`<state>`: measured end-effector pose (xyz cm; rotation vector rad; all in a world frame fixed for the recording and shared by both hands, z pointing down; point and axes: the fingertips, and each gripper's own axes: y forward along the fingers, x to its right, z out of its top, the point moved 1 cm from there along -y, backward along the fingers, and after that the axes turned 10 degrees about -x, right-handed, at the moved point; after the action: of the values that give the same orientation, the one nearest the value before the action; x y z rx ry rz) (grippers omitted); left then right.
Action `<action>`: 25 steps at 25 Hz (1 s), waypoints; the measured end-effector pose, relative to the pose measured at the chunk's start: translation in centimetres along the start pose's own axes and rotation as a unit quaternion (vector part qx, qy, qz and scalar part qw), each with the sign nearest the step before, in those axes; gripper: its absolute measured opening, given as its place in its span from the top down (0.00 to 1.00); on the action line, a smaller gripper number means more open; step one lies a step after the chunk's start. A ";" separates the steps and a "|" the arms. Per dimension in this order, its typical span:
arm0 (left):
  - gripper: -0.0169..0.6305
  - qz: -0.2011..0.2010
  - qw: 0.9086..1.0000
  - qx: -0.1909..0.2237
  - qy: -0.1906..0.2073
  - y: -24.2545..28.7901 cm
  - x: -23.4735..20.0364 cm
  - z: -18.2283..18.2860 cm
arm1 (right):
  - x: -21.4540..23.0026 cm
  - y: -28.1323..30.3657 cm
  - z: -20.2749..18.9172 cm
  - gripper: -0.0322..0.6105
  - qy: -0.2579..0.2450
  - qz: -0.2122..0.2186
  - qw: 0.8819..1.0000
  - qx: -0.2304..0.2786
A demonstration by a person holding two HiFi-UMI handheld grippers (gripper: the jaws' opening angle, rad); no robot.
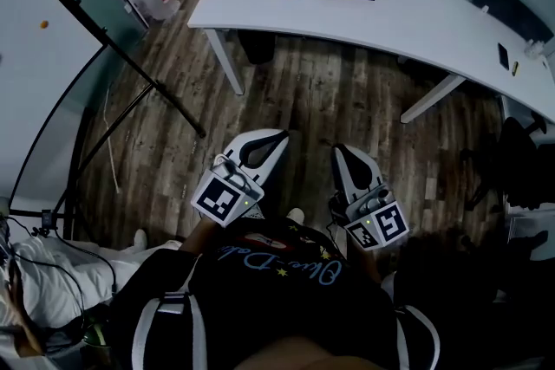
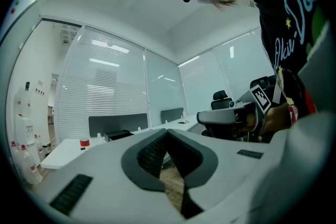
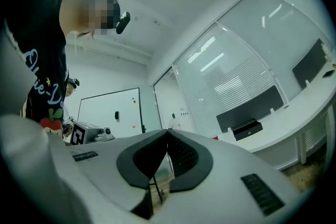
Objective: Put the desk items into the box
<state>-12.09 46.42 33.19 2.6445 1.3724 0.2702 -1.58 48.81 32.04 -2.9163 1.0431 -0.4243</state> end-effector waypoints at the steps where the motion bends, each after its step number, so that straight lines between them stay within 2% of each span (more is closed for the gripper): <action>1: 0.98 0.005 1.000 0.000 -0.004 -0.1 -0.4 0.0 | 0.1 0.2 0.0 0.90 -0.001 0.001 1.000 0.000; 9: 0.98 0.040 0.999 -0.006 0.006 -1.3 -3.5 -0.8 | 0.2 3.1 -0.4 0.90 -0.004 0.023 1.000 -0.009; 13: 0.98 0.057 0.998 0.003 0.006 -2.5 -6.2 -0.4 | -0.1 4.8 0.1 0.90 -0.016 0.017 1.000 -0.004; 22: 0.98 0.028 0.999 0.006 -0.027 -2.5 -10.7 -0.8 | -0.5 9.8 0.3 0.90 -0.018 -0.001 1.000 -0.014; 25: 0.98 0.014 1.000 0.009 -0.027 -2.0 -12.4 -0.6 | -0.4 11.4 0.5 0.90 -0.020 -0.010 1.000 -0.017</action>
<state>-20.81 37.37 32.25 2.6656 1.3289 0.1899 -8.81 40.13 30.30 -2.9548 1.0265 -0.3493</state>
